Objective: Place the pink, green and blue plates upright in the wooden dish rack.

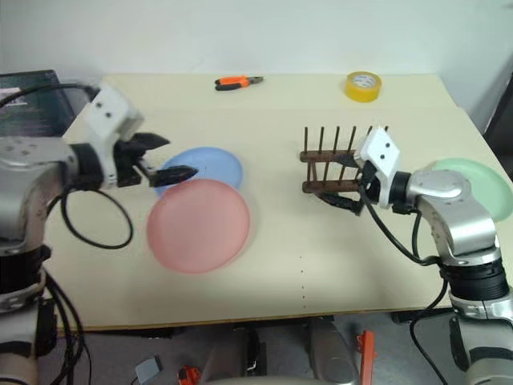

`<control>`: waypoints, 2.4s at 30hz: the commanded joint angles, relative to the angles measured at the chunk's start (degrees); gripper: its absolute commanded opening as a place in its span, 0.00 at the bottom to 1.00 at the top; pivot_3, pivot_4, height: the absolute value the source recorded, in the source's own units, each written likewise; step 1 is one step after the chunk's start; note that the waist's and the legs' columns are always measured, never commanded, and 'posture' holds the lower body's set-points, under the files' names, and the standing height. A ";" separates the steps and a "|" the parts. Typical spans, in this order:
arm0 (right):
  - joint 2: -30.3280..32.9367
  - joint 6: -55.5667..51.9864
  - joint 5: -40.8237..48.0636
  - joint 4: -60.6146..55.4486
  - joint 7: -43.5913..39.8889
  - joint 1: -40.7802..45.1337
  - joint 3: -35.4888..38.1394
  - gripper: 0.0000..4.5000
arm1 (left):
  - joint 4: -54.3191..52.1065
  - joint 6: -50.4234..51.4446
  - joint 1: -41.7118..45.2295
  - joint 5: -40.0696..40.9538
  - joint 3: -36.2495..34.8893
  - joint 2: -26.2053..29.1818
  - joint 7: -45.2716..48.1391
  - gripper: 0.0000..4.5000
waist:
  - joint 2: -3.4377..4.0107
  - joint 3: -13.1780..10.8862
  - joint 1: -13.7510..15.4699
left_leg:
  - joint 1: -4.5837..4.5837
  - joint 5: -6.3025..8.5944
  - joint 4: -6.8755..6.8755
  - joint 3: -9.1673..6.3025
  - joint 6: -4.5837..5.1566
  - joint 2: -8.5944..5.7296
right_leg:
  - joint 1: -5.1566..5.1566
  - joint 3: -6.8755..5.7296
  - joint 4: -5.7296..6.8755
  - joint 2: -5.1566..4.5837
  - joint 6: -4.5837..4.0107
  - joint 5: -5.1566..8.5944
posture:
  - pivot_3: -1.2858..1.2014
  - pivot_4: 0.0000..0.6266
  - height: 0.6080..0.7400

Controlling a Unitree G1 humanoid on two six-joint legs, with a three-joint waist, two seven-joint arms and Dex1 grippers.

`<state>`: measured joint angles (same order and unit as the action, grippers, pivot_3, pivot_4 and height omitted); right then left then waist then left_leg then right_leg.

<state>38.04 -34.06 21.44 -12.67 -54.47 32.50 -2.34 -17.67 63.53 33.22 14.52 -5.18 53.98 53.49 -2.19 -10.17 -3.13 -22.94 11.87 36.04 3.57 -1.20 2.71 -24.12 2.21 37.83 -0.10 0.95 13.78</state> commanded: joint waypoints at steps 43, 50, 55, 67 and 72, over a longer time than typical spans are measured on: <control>0.46 2.06 -1.29 -2.25 -0.67 0.34 -3.41 1.00 | 12.88 -5.63 -9.71 4.58 -3.83 -3.96 -10.53 0.01 | -0.22 0.03 1.29 | -0.07 0.00 0.01 0.06 0.00 0.04 | -0.01 -0.03 -0.03 -0.23 -0.01 0.00 | 0.52 0.24 1.00; 0.58 2.08 -1.61 -2.11 -1.30 0.17 -3.70 1.00 | 12.94 -6.41 -10.27 5.10 -3.69 -2.70 -9.04 0.01 | -0.22 0.03 1.29 | -0.07 0.00 0.01 0.05 0.00 0.05 | -0.02 -0.04 -0.03 -0.23 -0.02 0.01 | 0.52 0.24 1.00; 0.63 1.91 -1.58 -2.44 -1.90 -0.02 -3.93 1.00 | 12.37 -6.53 -10.41 6.12 -4.94 -2.28 -8.40 0.01 | -0.22 0.03 1.30 | -0.07 0.00 0.01 0.06 0.00 0.05 | -0.02 -0.03 -0.04 -0.23 -0.02 0.01 | 0.52 0.24 1.00; 0.32 2.23 -0.84 -4.04 -3.99 0.29 -4.16 1.00 | 9.14 -5.07 -4.34 13.18 -9.92 -1.88 -8.20 0.01 | -0.23 0.02 1.33 | -0.08 0.00 0.00 0.06 0.00 0.05 | -0.02 -0.04 -0.06 -0.23 -0.02 0.01 | 0.52 0.24 1.00; -1.46 3.83 -2.13 -4.90 -3.21 2.09 -5.98 1.00 | 7.84 -2.64 4.43 16.26 -9.35 -3.95 -10.46 0.01 | -0.26 0.01 1.36 | -0.10 0.00 0.02 0.04 0.00 0.01 | -0.02 -0.07 -0.05 -0.20 -0.01 0.01 | 0.52 0.24 1.00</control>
<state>37.04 -31.79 19.19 -15.03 -57.81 32.92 -8.18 -6.96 60.82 35.23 29.24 -13.23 50.14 43.63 -2.45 -10.16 -1.77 -23.04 11.87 36.05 3.61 -1.21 2.70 -24.14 2.13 37.78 -0.29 0.94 13.79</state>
